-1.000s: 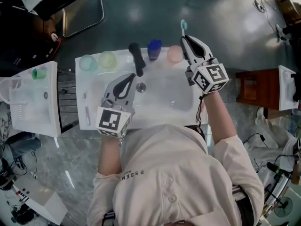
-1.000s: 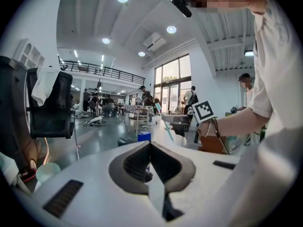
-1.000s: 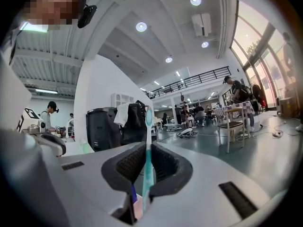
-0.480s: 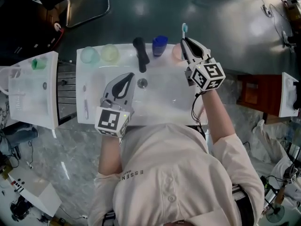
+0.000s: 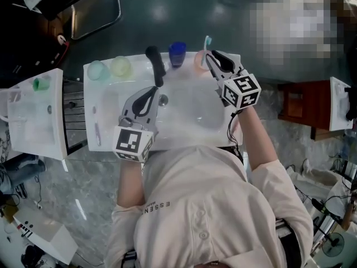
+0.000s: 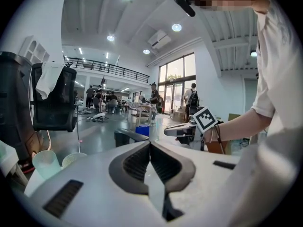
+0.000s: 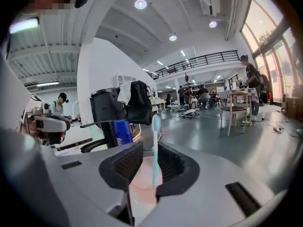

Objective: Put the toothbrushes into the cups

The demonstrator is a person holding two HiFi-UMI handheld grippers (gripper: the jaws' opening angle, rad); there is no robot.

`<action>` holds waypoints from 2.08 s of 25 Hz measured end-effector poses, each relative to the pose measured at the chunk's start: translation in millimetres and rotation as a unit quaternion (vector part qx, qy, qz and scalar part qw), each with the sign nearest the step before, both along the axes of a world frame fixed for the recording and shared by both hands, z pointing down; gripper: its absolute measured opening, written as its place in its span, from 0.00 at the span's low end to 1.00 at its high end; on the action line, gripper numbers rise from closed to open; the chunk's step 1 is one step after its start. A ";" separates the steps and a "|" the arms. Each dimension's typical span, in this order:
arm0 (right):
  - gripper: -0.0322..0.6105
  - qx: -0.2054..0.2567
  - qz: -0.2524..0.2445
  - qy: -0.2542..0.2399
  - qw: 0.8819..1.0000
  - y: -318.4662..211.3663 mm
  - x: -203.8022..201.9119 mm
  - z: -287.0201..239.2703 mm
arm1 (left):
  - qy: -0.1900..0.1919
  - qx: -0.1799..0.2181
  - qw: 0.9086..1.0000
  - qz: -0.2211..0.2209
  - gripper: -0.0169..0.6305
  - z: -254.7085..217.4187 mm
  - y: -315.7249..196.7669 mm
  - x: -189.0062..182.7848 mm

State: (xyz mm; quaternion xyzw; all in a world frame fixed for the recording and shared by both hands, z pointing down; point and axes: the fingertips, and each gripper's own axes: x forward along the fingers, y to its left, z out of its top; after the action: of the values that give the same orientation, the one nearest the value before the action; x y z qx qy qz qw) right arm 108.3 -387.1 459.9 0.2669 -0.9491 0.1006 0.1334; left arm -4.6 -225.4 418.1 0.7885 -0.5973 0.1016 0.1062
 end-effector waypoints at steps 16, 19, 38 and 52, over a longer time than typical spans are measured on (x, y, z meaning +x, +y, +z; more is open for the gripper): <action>0.22 -0.008 0.103 -0.043 0.994 17.5 55.1 -40.2 | -0.002 0.007 0.998 0.065 0.03 -16.1 -3.0 14.2; 0.22 -0.014 0.134 -0.031 0.990 35.1 71.7 -38.0 | 0.000 0.002 0.995 0.098 0.03 -19.9 -2.7 20.7; 0.22 -0.175 0.346 0.115 0.914 154.8 207.8 90.8 | -0.001 -0.045 0.962 0.271 0.03 5.1 15.2 89.3; 0.15 -0.274 0.356 0.247 0.859 150.3 229.3 144.5 | -0.004 -0.067 0.968 0.243 0.03 21.1 6.4 80.3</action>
State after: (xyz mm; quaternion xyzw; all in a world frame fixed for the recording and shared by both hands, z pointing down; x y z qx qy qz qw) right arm 337.6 -236.8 604.4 0.5553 -0.6597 0.3279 0.3859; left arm 75.8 -219.1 439.1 0.9005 -0.3802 0.1675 0.1283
